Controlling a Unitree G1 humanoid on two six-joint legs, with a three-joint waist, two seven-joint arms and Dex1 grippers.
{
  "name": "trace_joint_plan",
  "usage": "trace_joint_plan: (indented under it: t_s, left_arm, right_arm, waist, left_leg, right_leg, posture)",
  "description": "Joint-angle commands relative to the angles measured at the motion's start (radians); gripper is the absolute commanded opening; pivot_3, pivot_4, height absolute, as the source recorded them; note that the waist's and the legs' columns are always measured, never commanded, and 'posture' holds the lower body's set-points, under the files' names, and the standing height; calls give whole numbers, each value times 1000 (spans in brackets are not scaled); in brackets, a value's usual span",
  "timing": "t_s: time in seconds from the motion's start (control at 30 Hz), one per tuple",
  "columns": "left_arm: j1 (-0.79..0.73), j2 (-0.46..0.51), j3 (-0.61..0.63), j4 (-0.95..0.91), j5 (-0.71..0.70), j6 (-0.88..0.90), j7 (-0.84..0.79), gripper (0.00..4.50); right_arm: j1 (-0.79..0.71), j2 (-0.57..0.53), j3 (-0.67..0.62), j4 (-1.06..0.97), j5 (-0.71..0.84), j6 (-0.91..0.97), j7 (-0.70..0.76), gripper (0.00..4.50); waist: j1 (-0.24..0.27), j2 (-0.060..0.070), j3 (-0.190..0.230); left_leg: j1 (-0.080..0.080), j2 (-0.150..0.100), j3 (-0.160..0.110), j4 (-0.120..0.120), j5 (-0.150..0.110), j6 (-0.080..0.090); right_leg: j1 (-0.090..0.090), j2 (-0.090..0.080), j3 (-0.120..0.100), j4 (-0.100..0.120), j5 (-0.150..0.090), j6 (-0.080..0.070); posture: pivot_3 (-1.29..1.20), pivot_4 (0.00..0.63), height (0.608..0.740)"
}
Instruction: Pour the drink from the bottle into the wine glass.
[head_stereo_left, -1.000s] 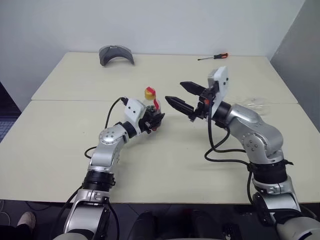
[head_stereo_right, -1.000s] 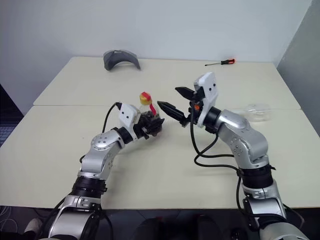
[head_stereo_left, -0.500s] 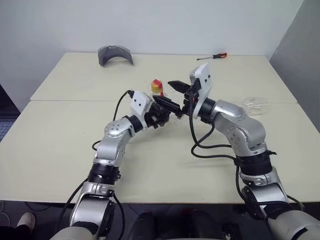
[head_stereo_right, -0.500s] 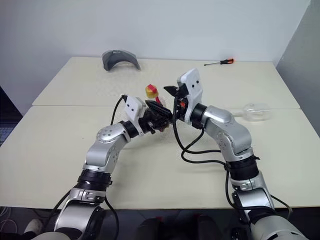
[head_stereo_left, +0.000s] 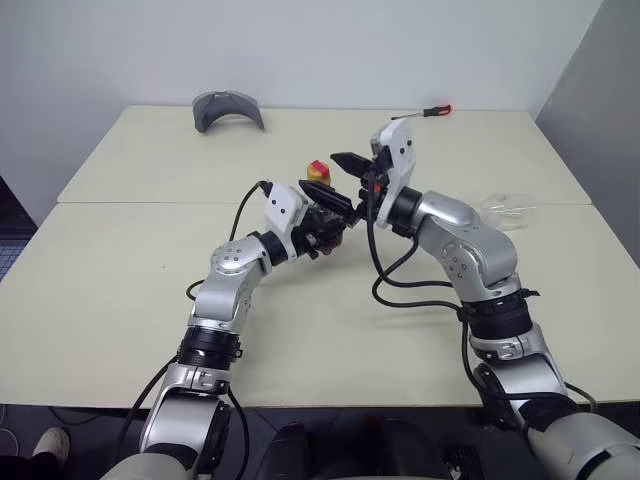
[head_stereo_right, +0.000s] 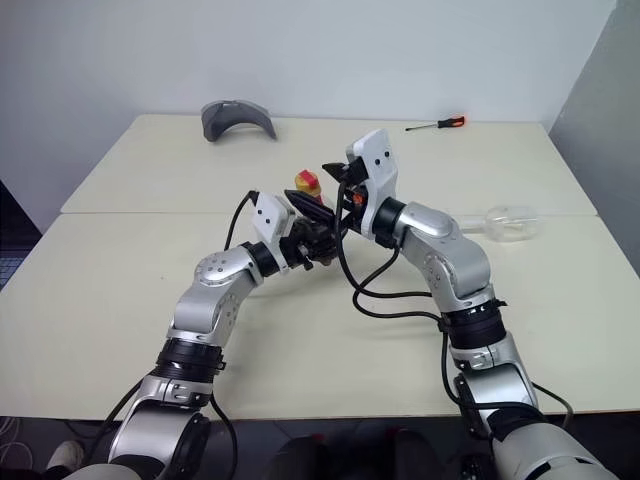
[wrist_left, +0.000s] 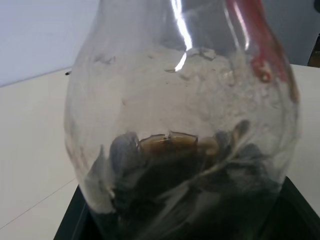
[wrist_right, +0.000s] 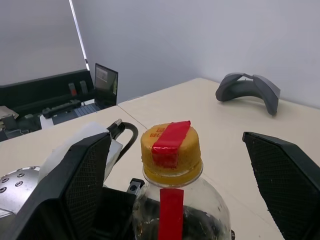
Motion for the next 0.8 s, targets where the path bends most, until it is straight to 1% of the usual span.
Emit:
trace_joint_plan:
  t_s: [0.03, 0.33, 0.47, 0.57, 0.67, 0.7, 0.8]
  left_arm:
    - [-23, 0, 2, -55, -15, -11, -5, 2317]
    - [-16, 1, 3, -42, -8, -22, 3, 2317]
    - [17, 61, 45, -56, -15, -14, -3, 2317]
    - [49, 121, 73, -25, -15, -30, -16, 2317]
    - [60, 152, 96, 9, -22, -42, -27, 2317]
    - [55, 167, 104, 39, -23, -69, -50, 2317]
    - [13, 210, 114, 135, -23, -150, -136, 2317]
  right_arm:
    - [-33, 6, -22, -21, -1, -21, 7, 4500]
    - [-25, 2, -28, -30, 3, -16, 2, 4500]
    - [13, -38, -47, -74, 7, -3, 4, 4500]
    - [74, -85, -60, -135, 13, 2, 16, 4500]
    - [121, -113, -76, -191, 36, 20, 20, 4500]
    - [154, -133, -84, -236, 62, 34, 42, 4500]
    - [273, -223, -89, -383, 170, 64, 188, 4500]
  waist:
    - [-1, 0, 0]
    - [-3, 0, 0]
    - [-4, 0, 0]
    - [-5, 0, 0]
    - [-5, 1, 1]
    - [-5, 1, 1]
    - [3, 1, 1]
  left_leg:
    - [0, 0, 0, 0, 0, 0]
    - [0, 0, 0, 0, 0, 0]
    - [0, 0, 0, 0, 0, 0]
    - [0, 0, 0, -1, 0, 0]
    - [0, 0, 0, -1, -2, 3]
    - [0, 0, 0, -1, -2, 4]
    - [-1, 0, -2, -1, -2, 4]
  right_leg:
    - [0, 0, 0, 0, 0, 0]
    - [0, 0, 0, 0, 0, 0]
    - [0, 0, 0, 0, 0, 0]
    - [0, 0, 0, 0, 0, 0]
    - [0, 0, 0, -1, 0, 0]
    - [0, 0, 0, -1, 0, 0]
    - [0, 0, -1, -2, 0, 0]
  posture:
    - [0, 150, 740]
    - [0, 150, 740]
    - [0, 150, 740]
    - [0, 150, 740]
    - [0, 150, 740]
    - [0, 150, 740]
    - [0, 150, 740]
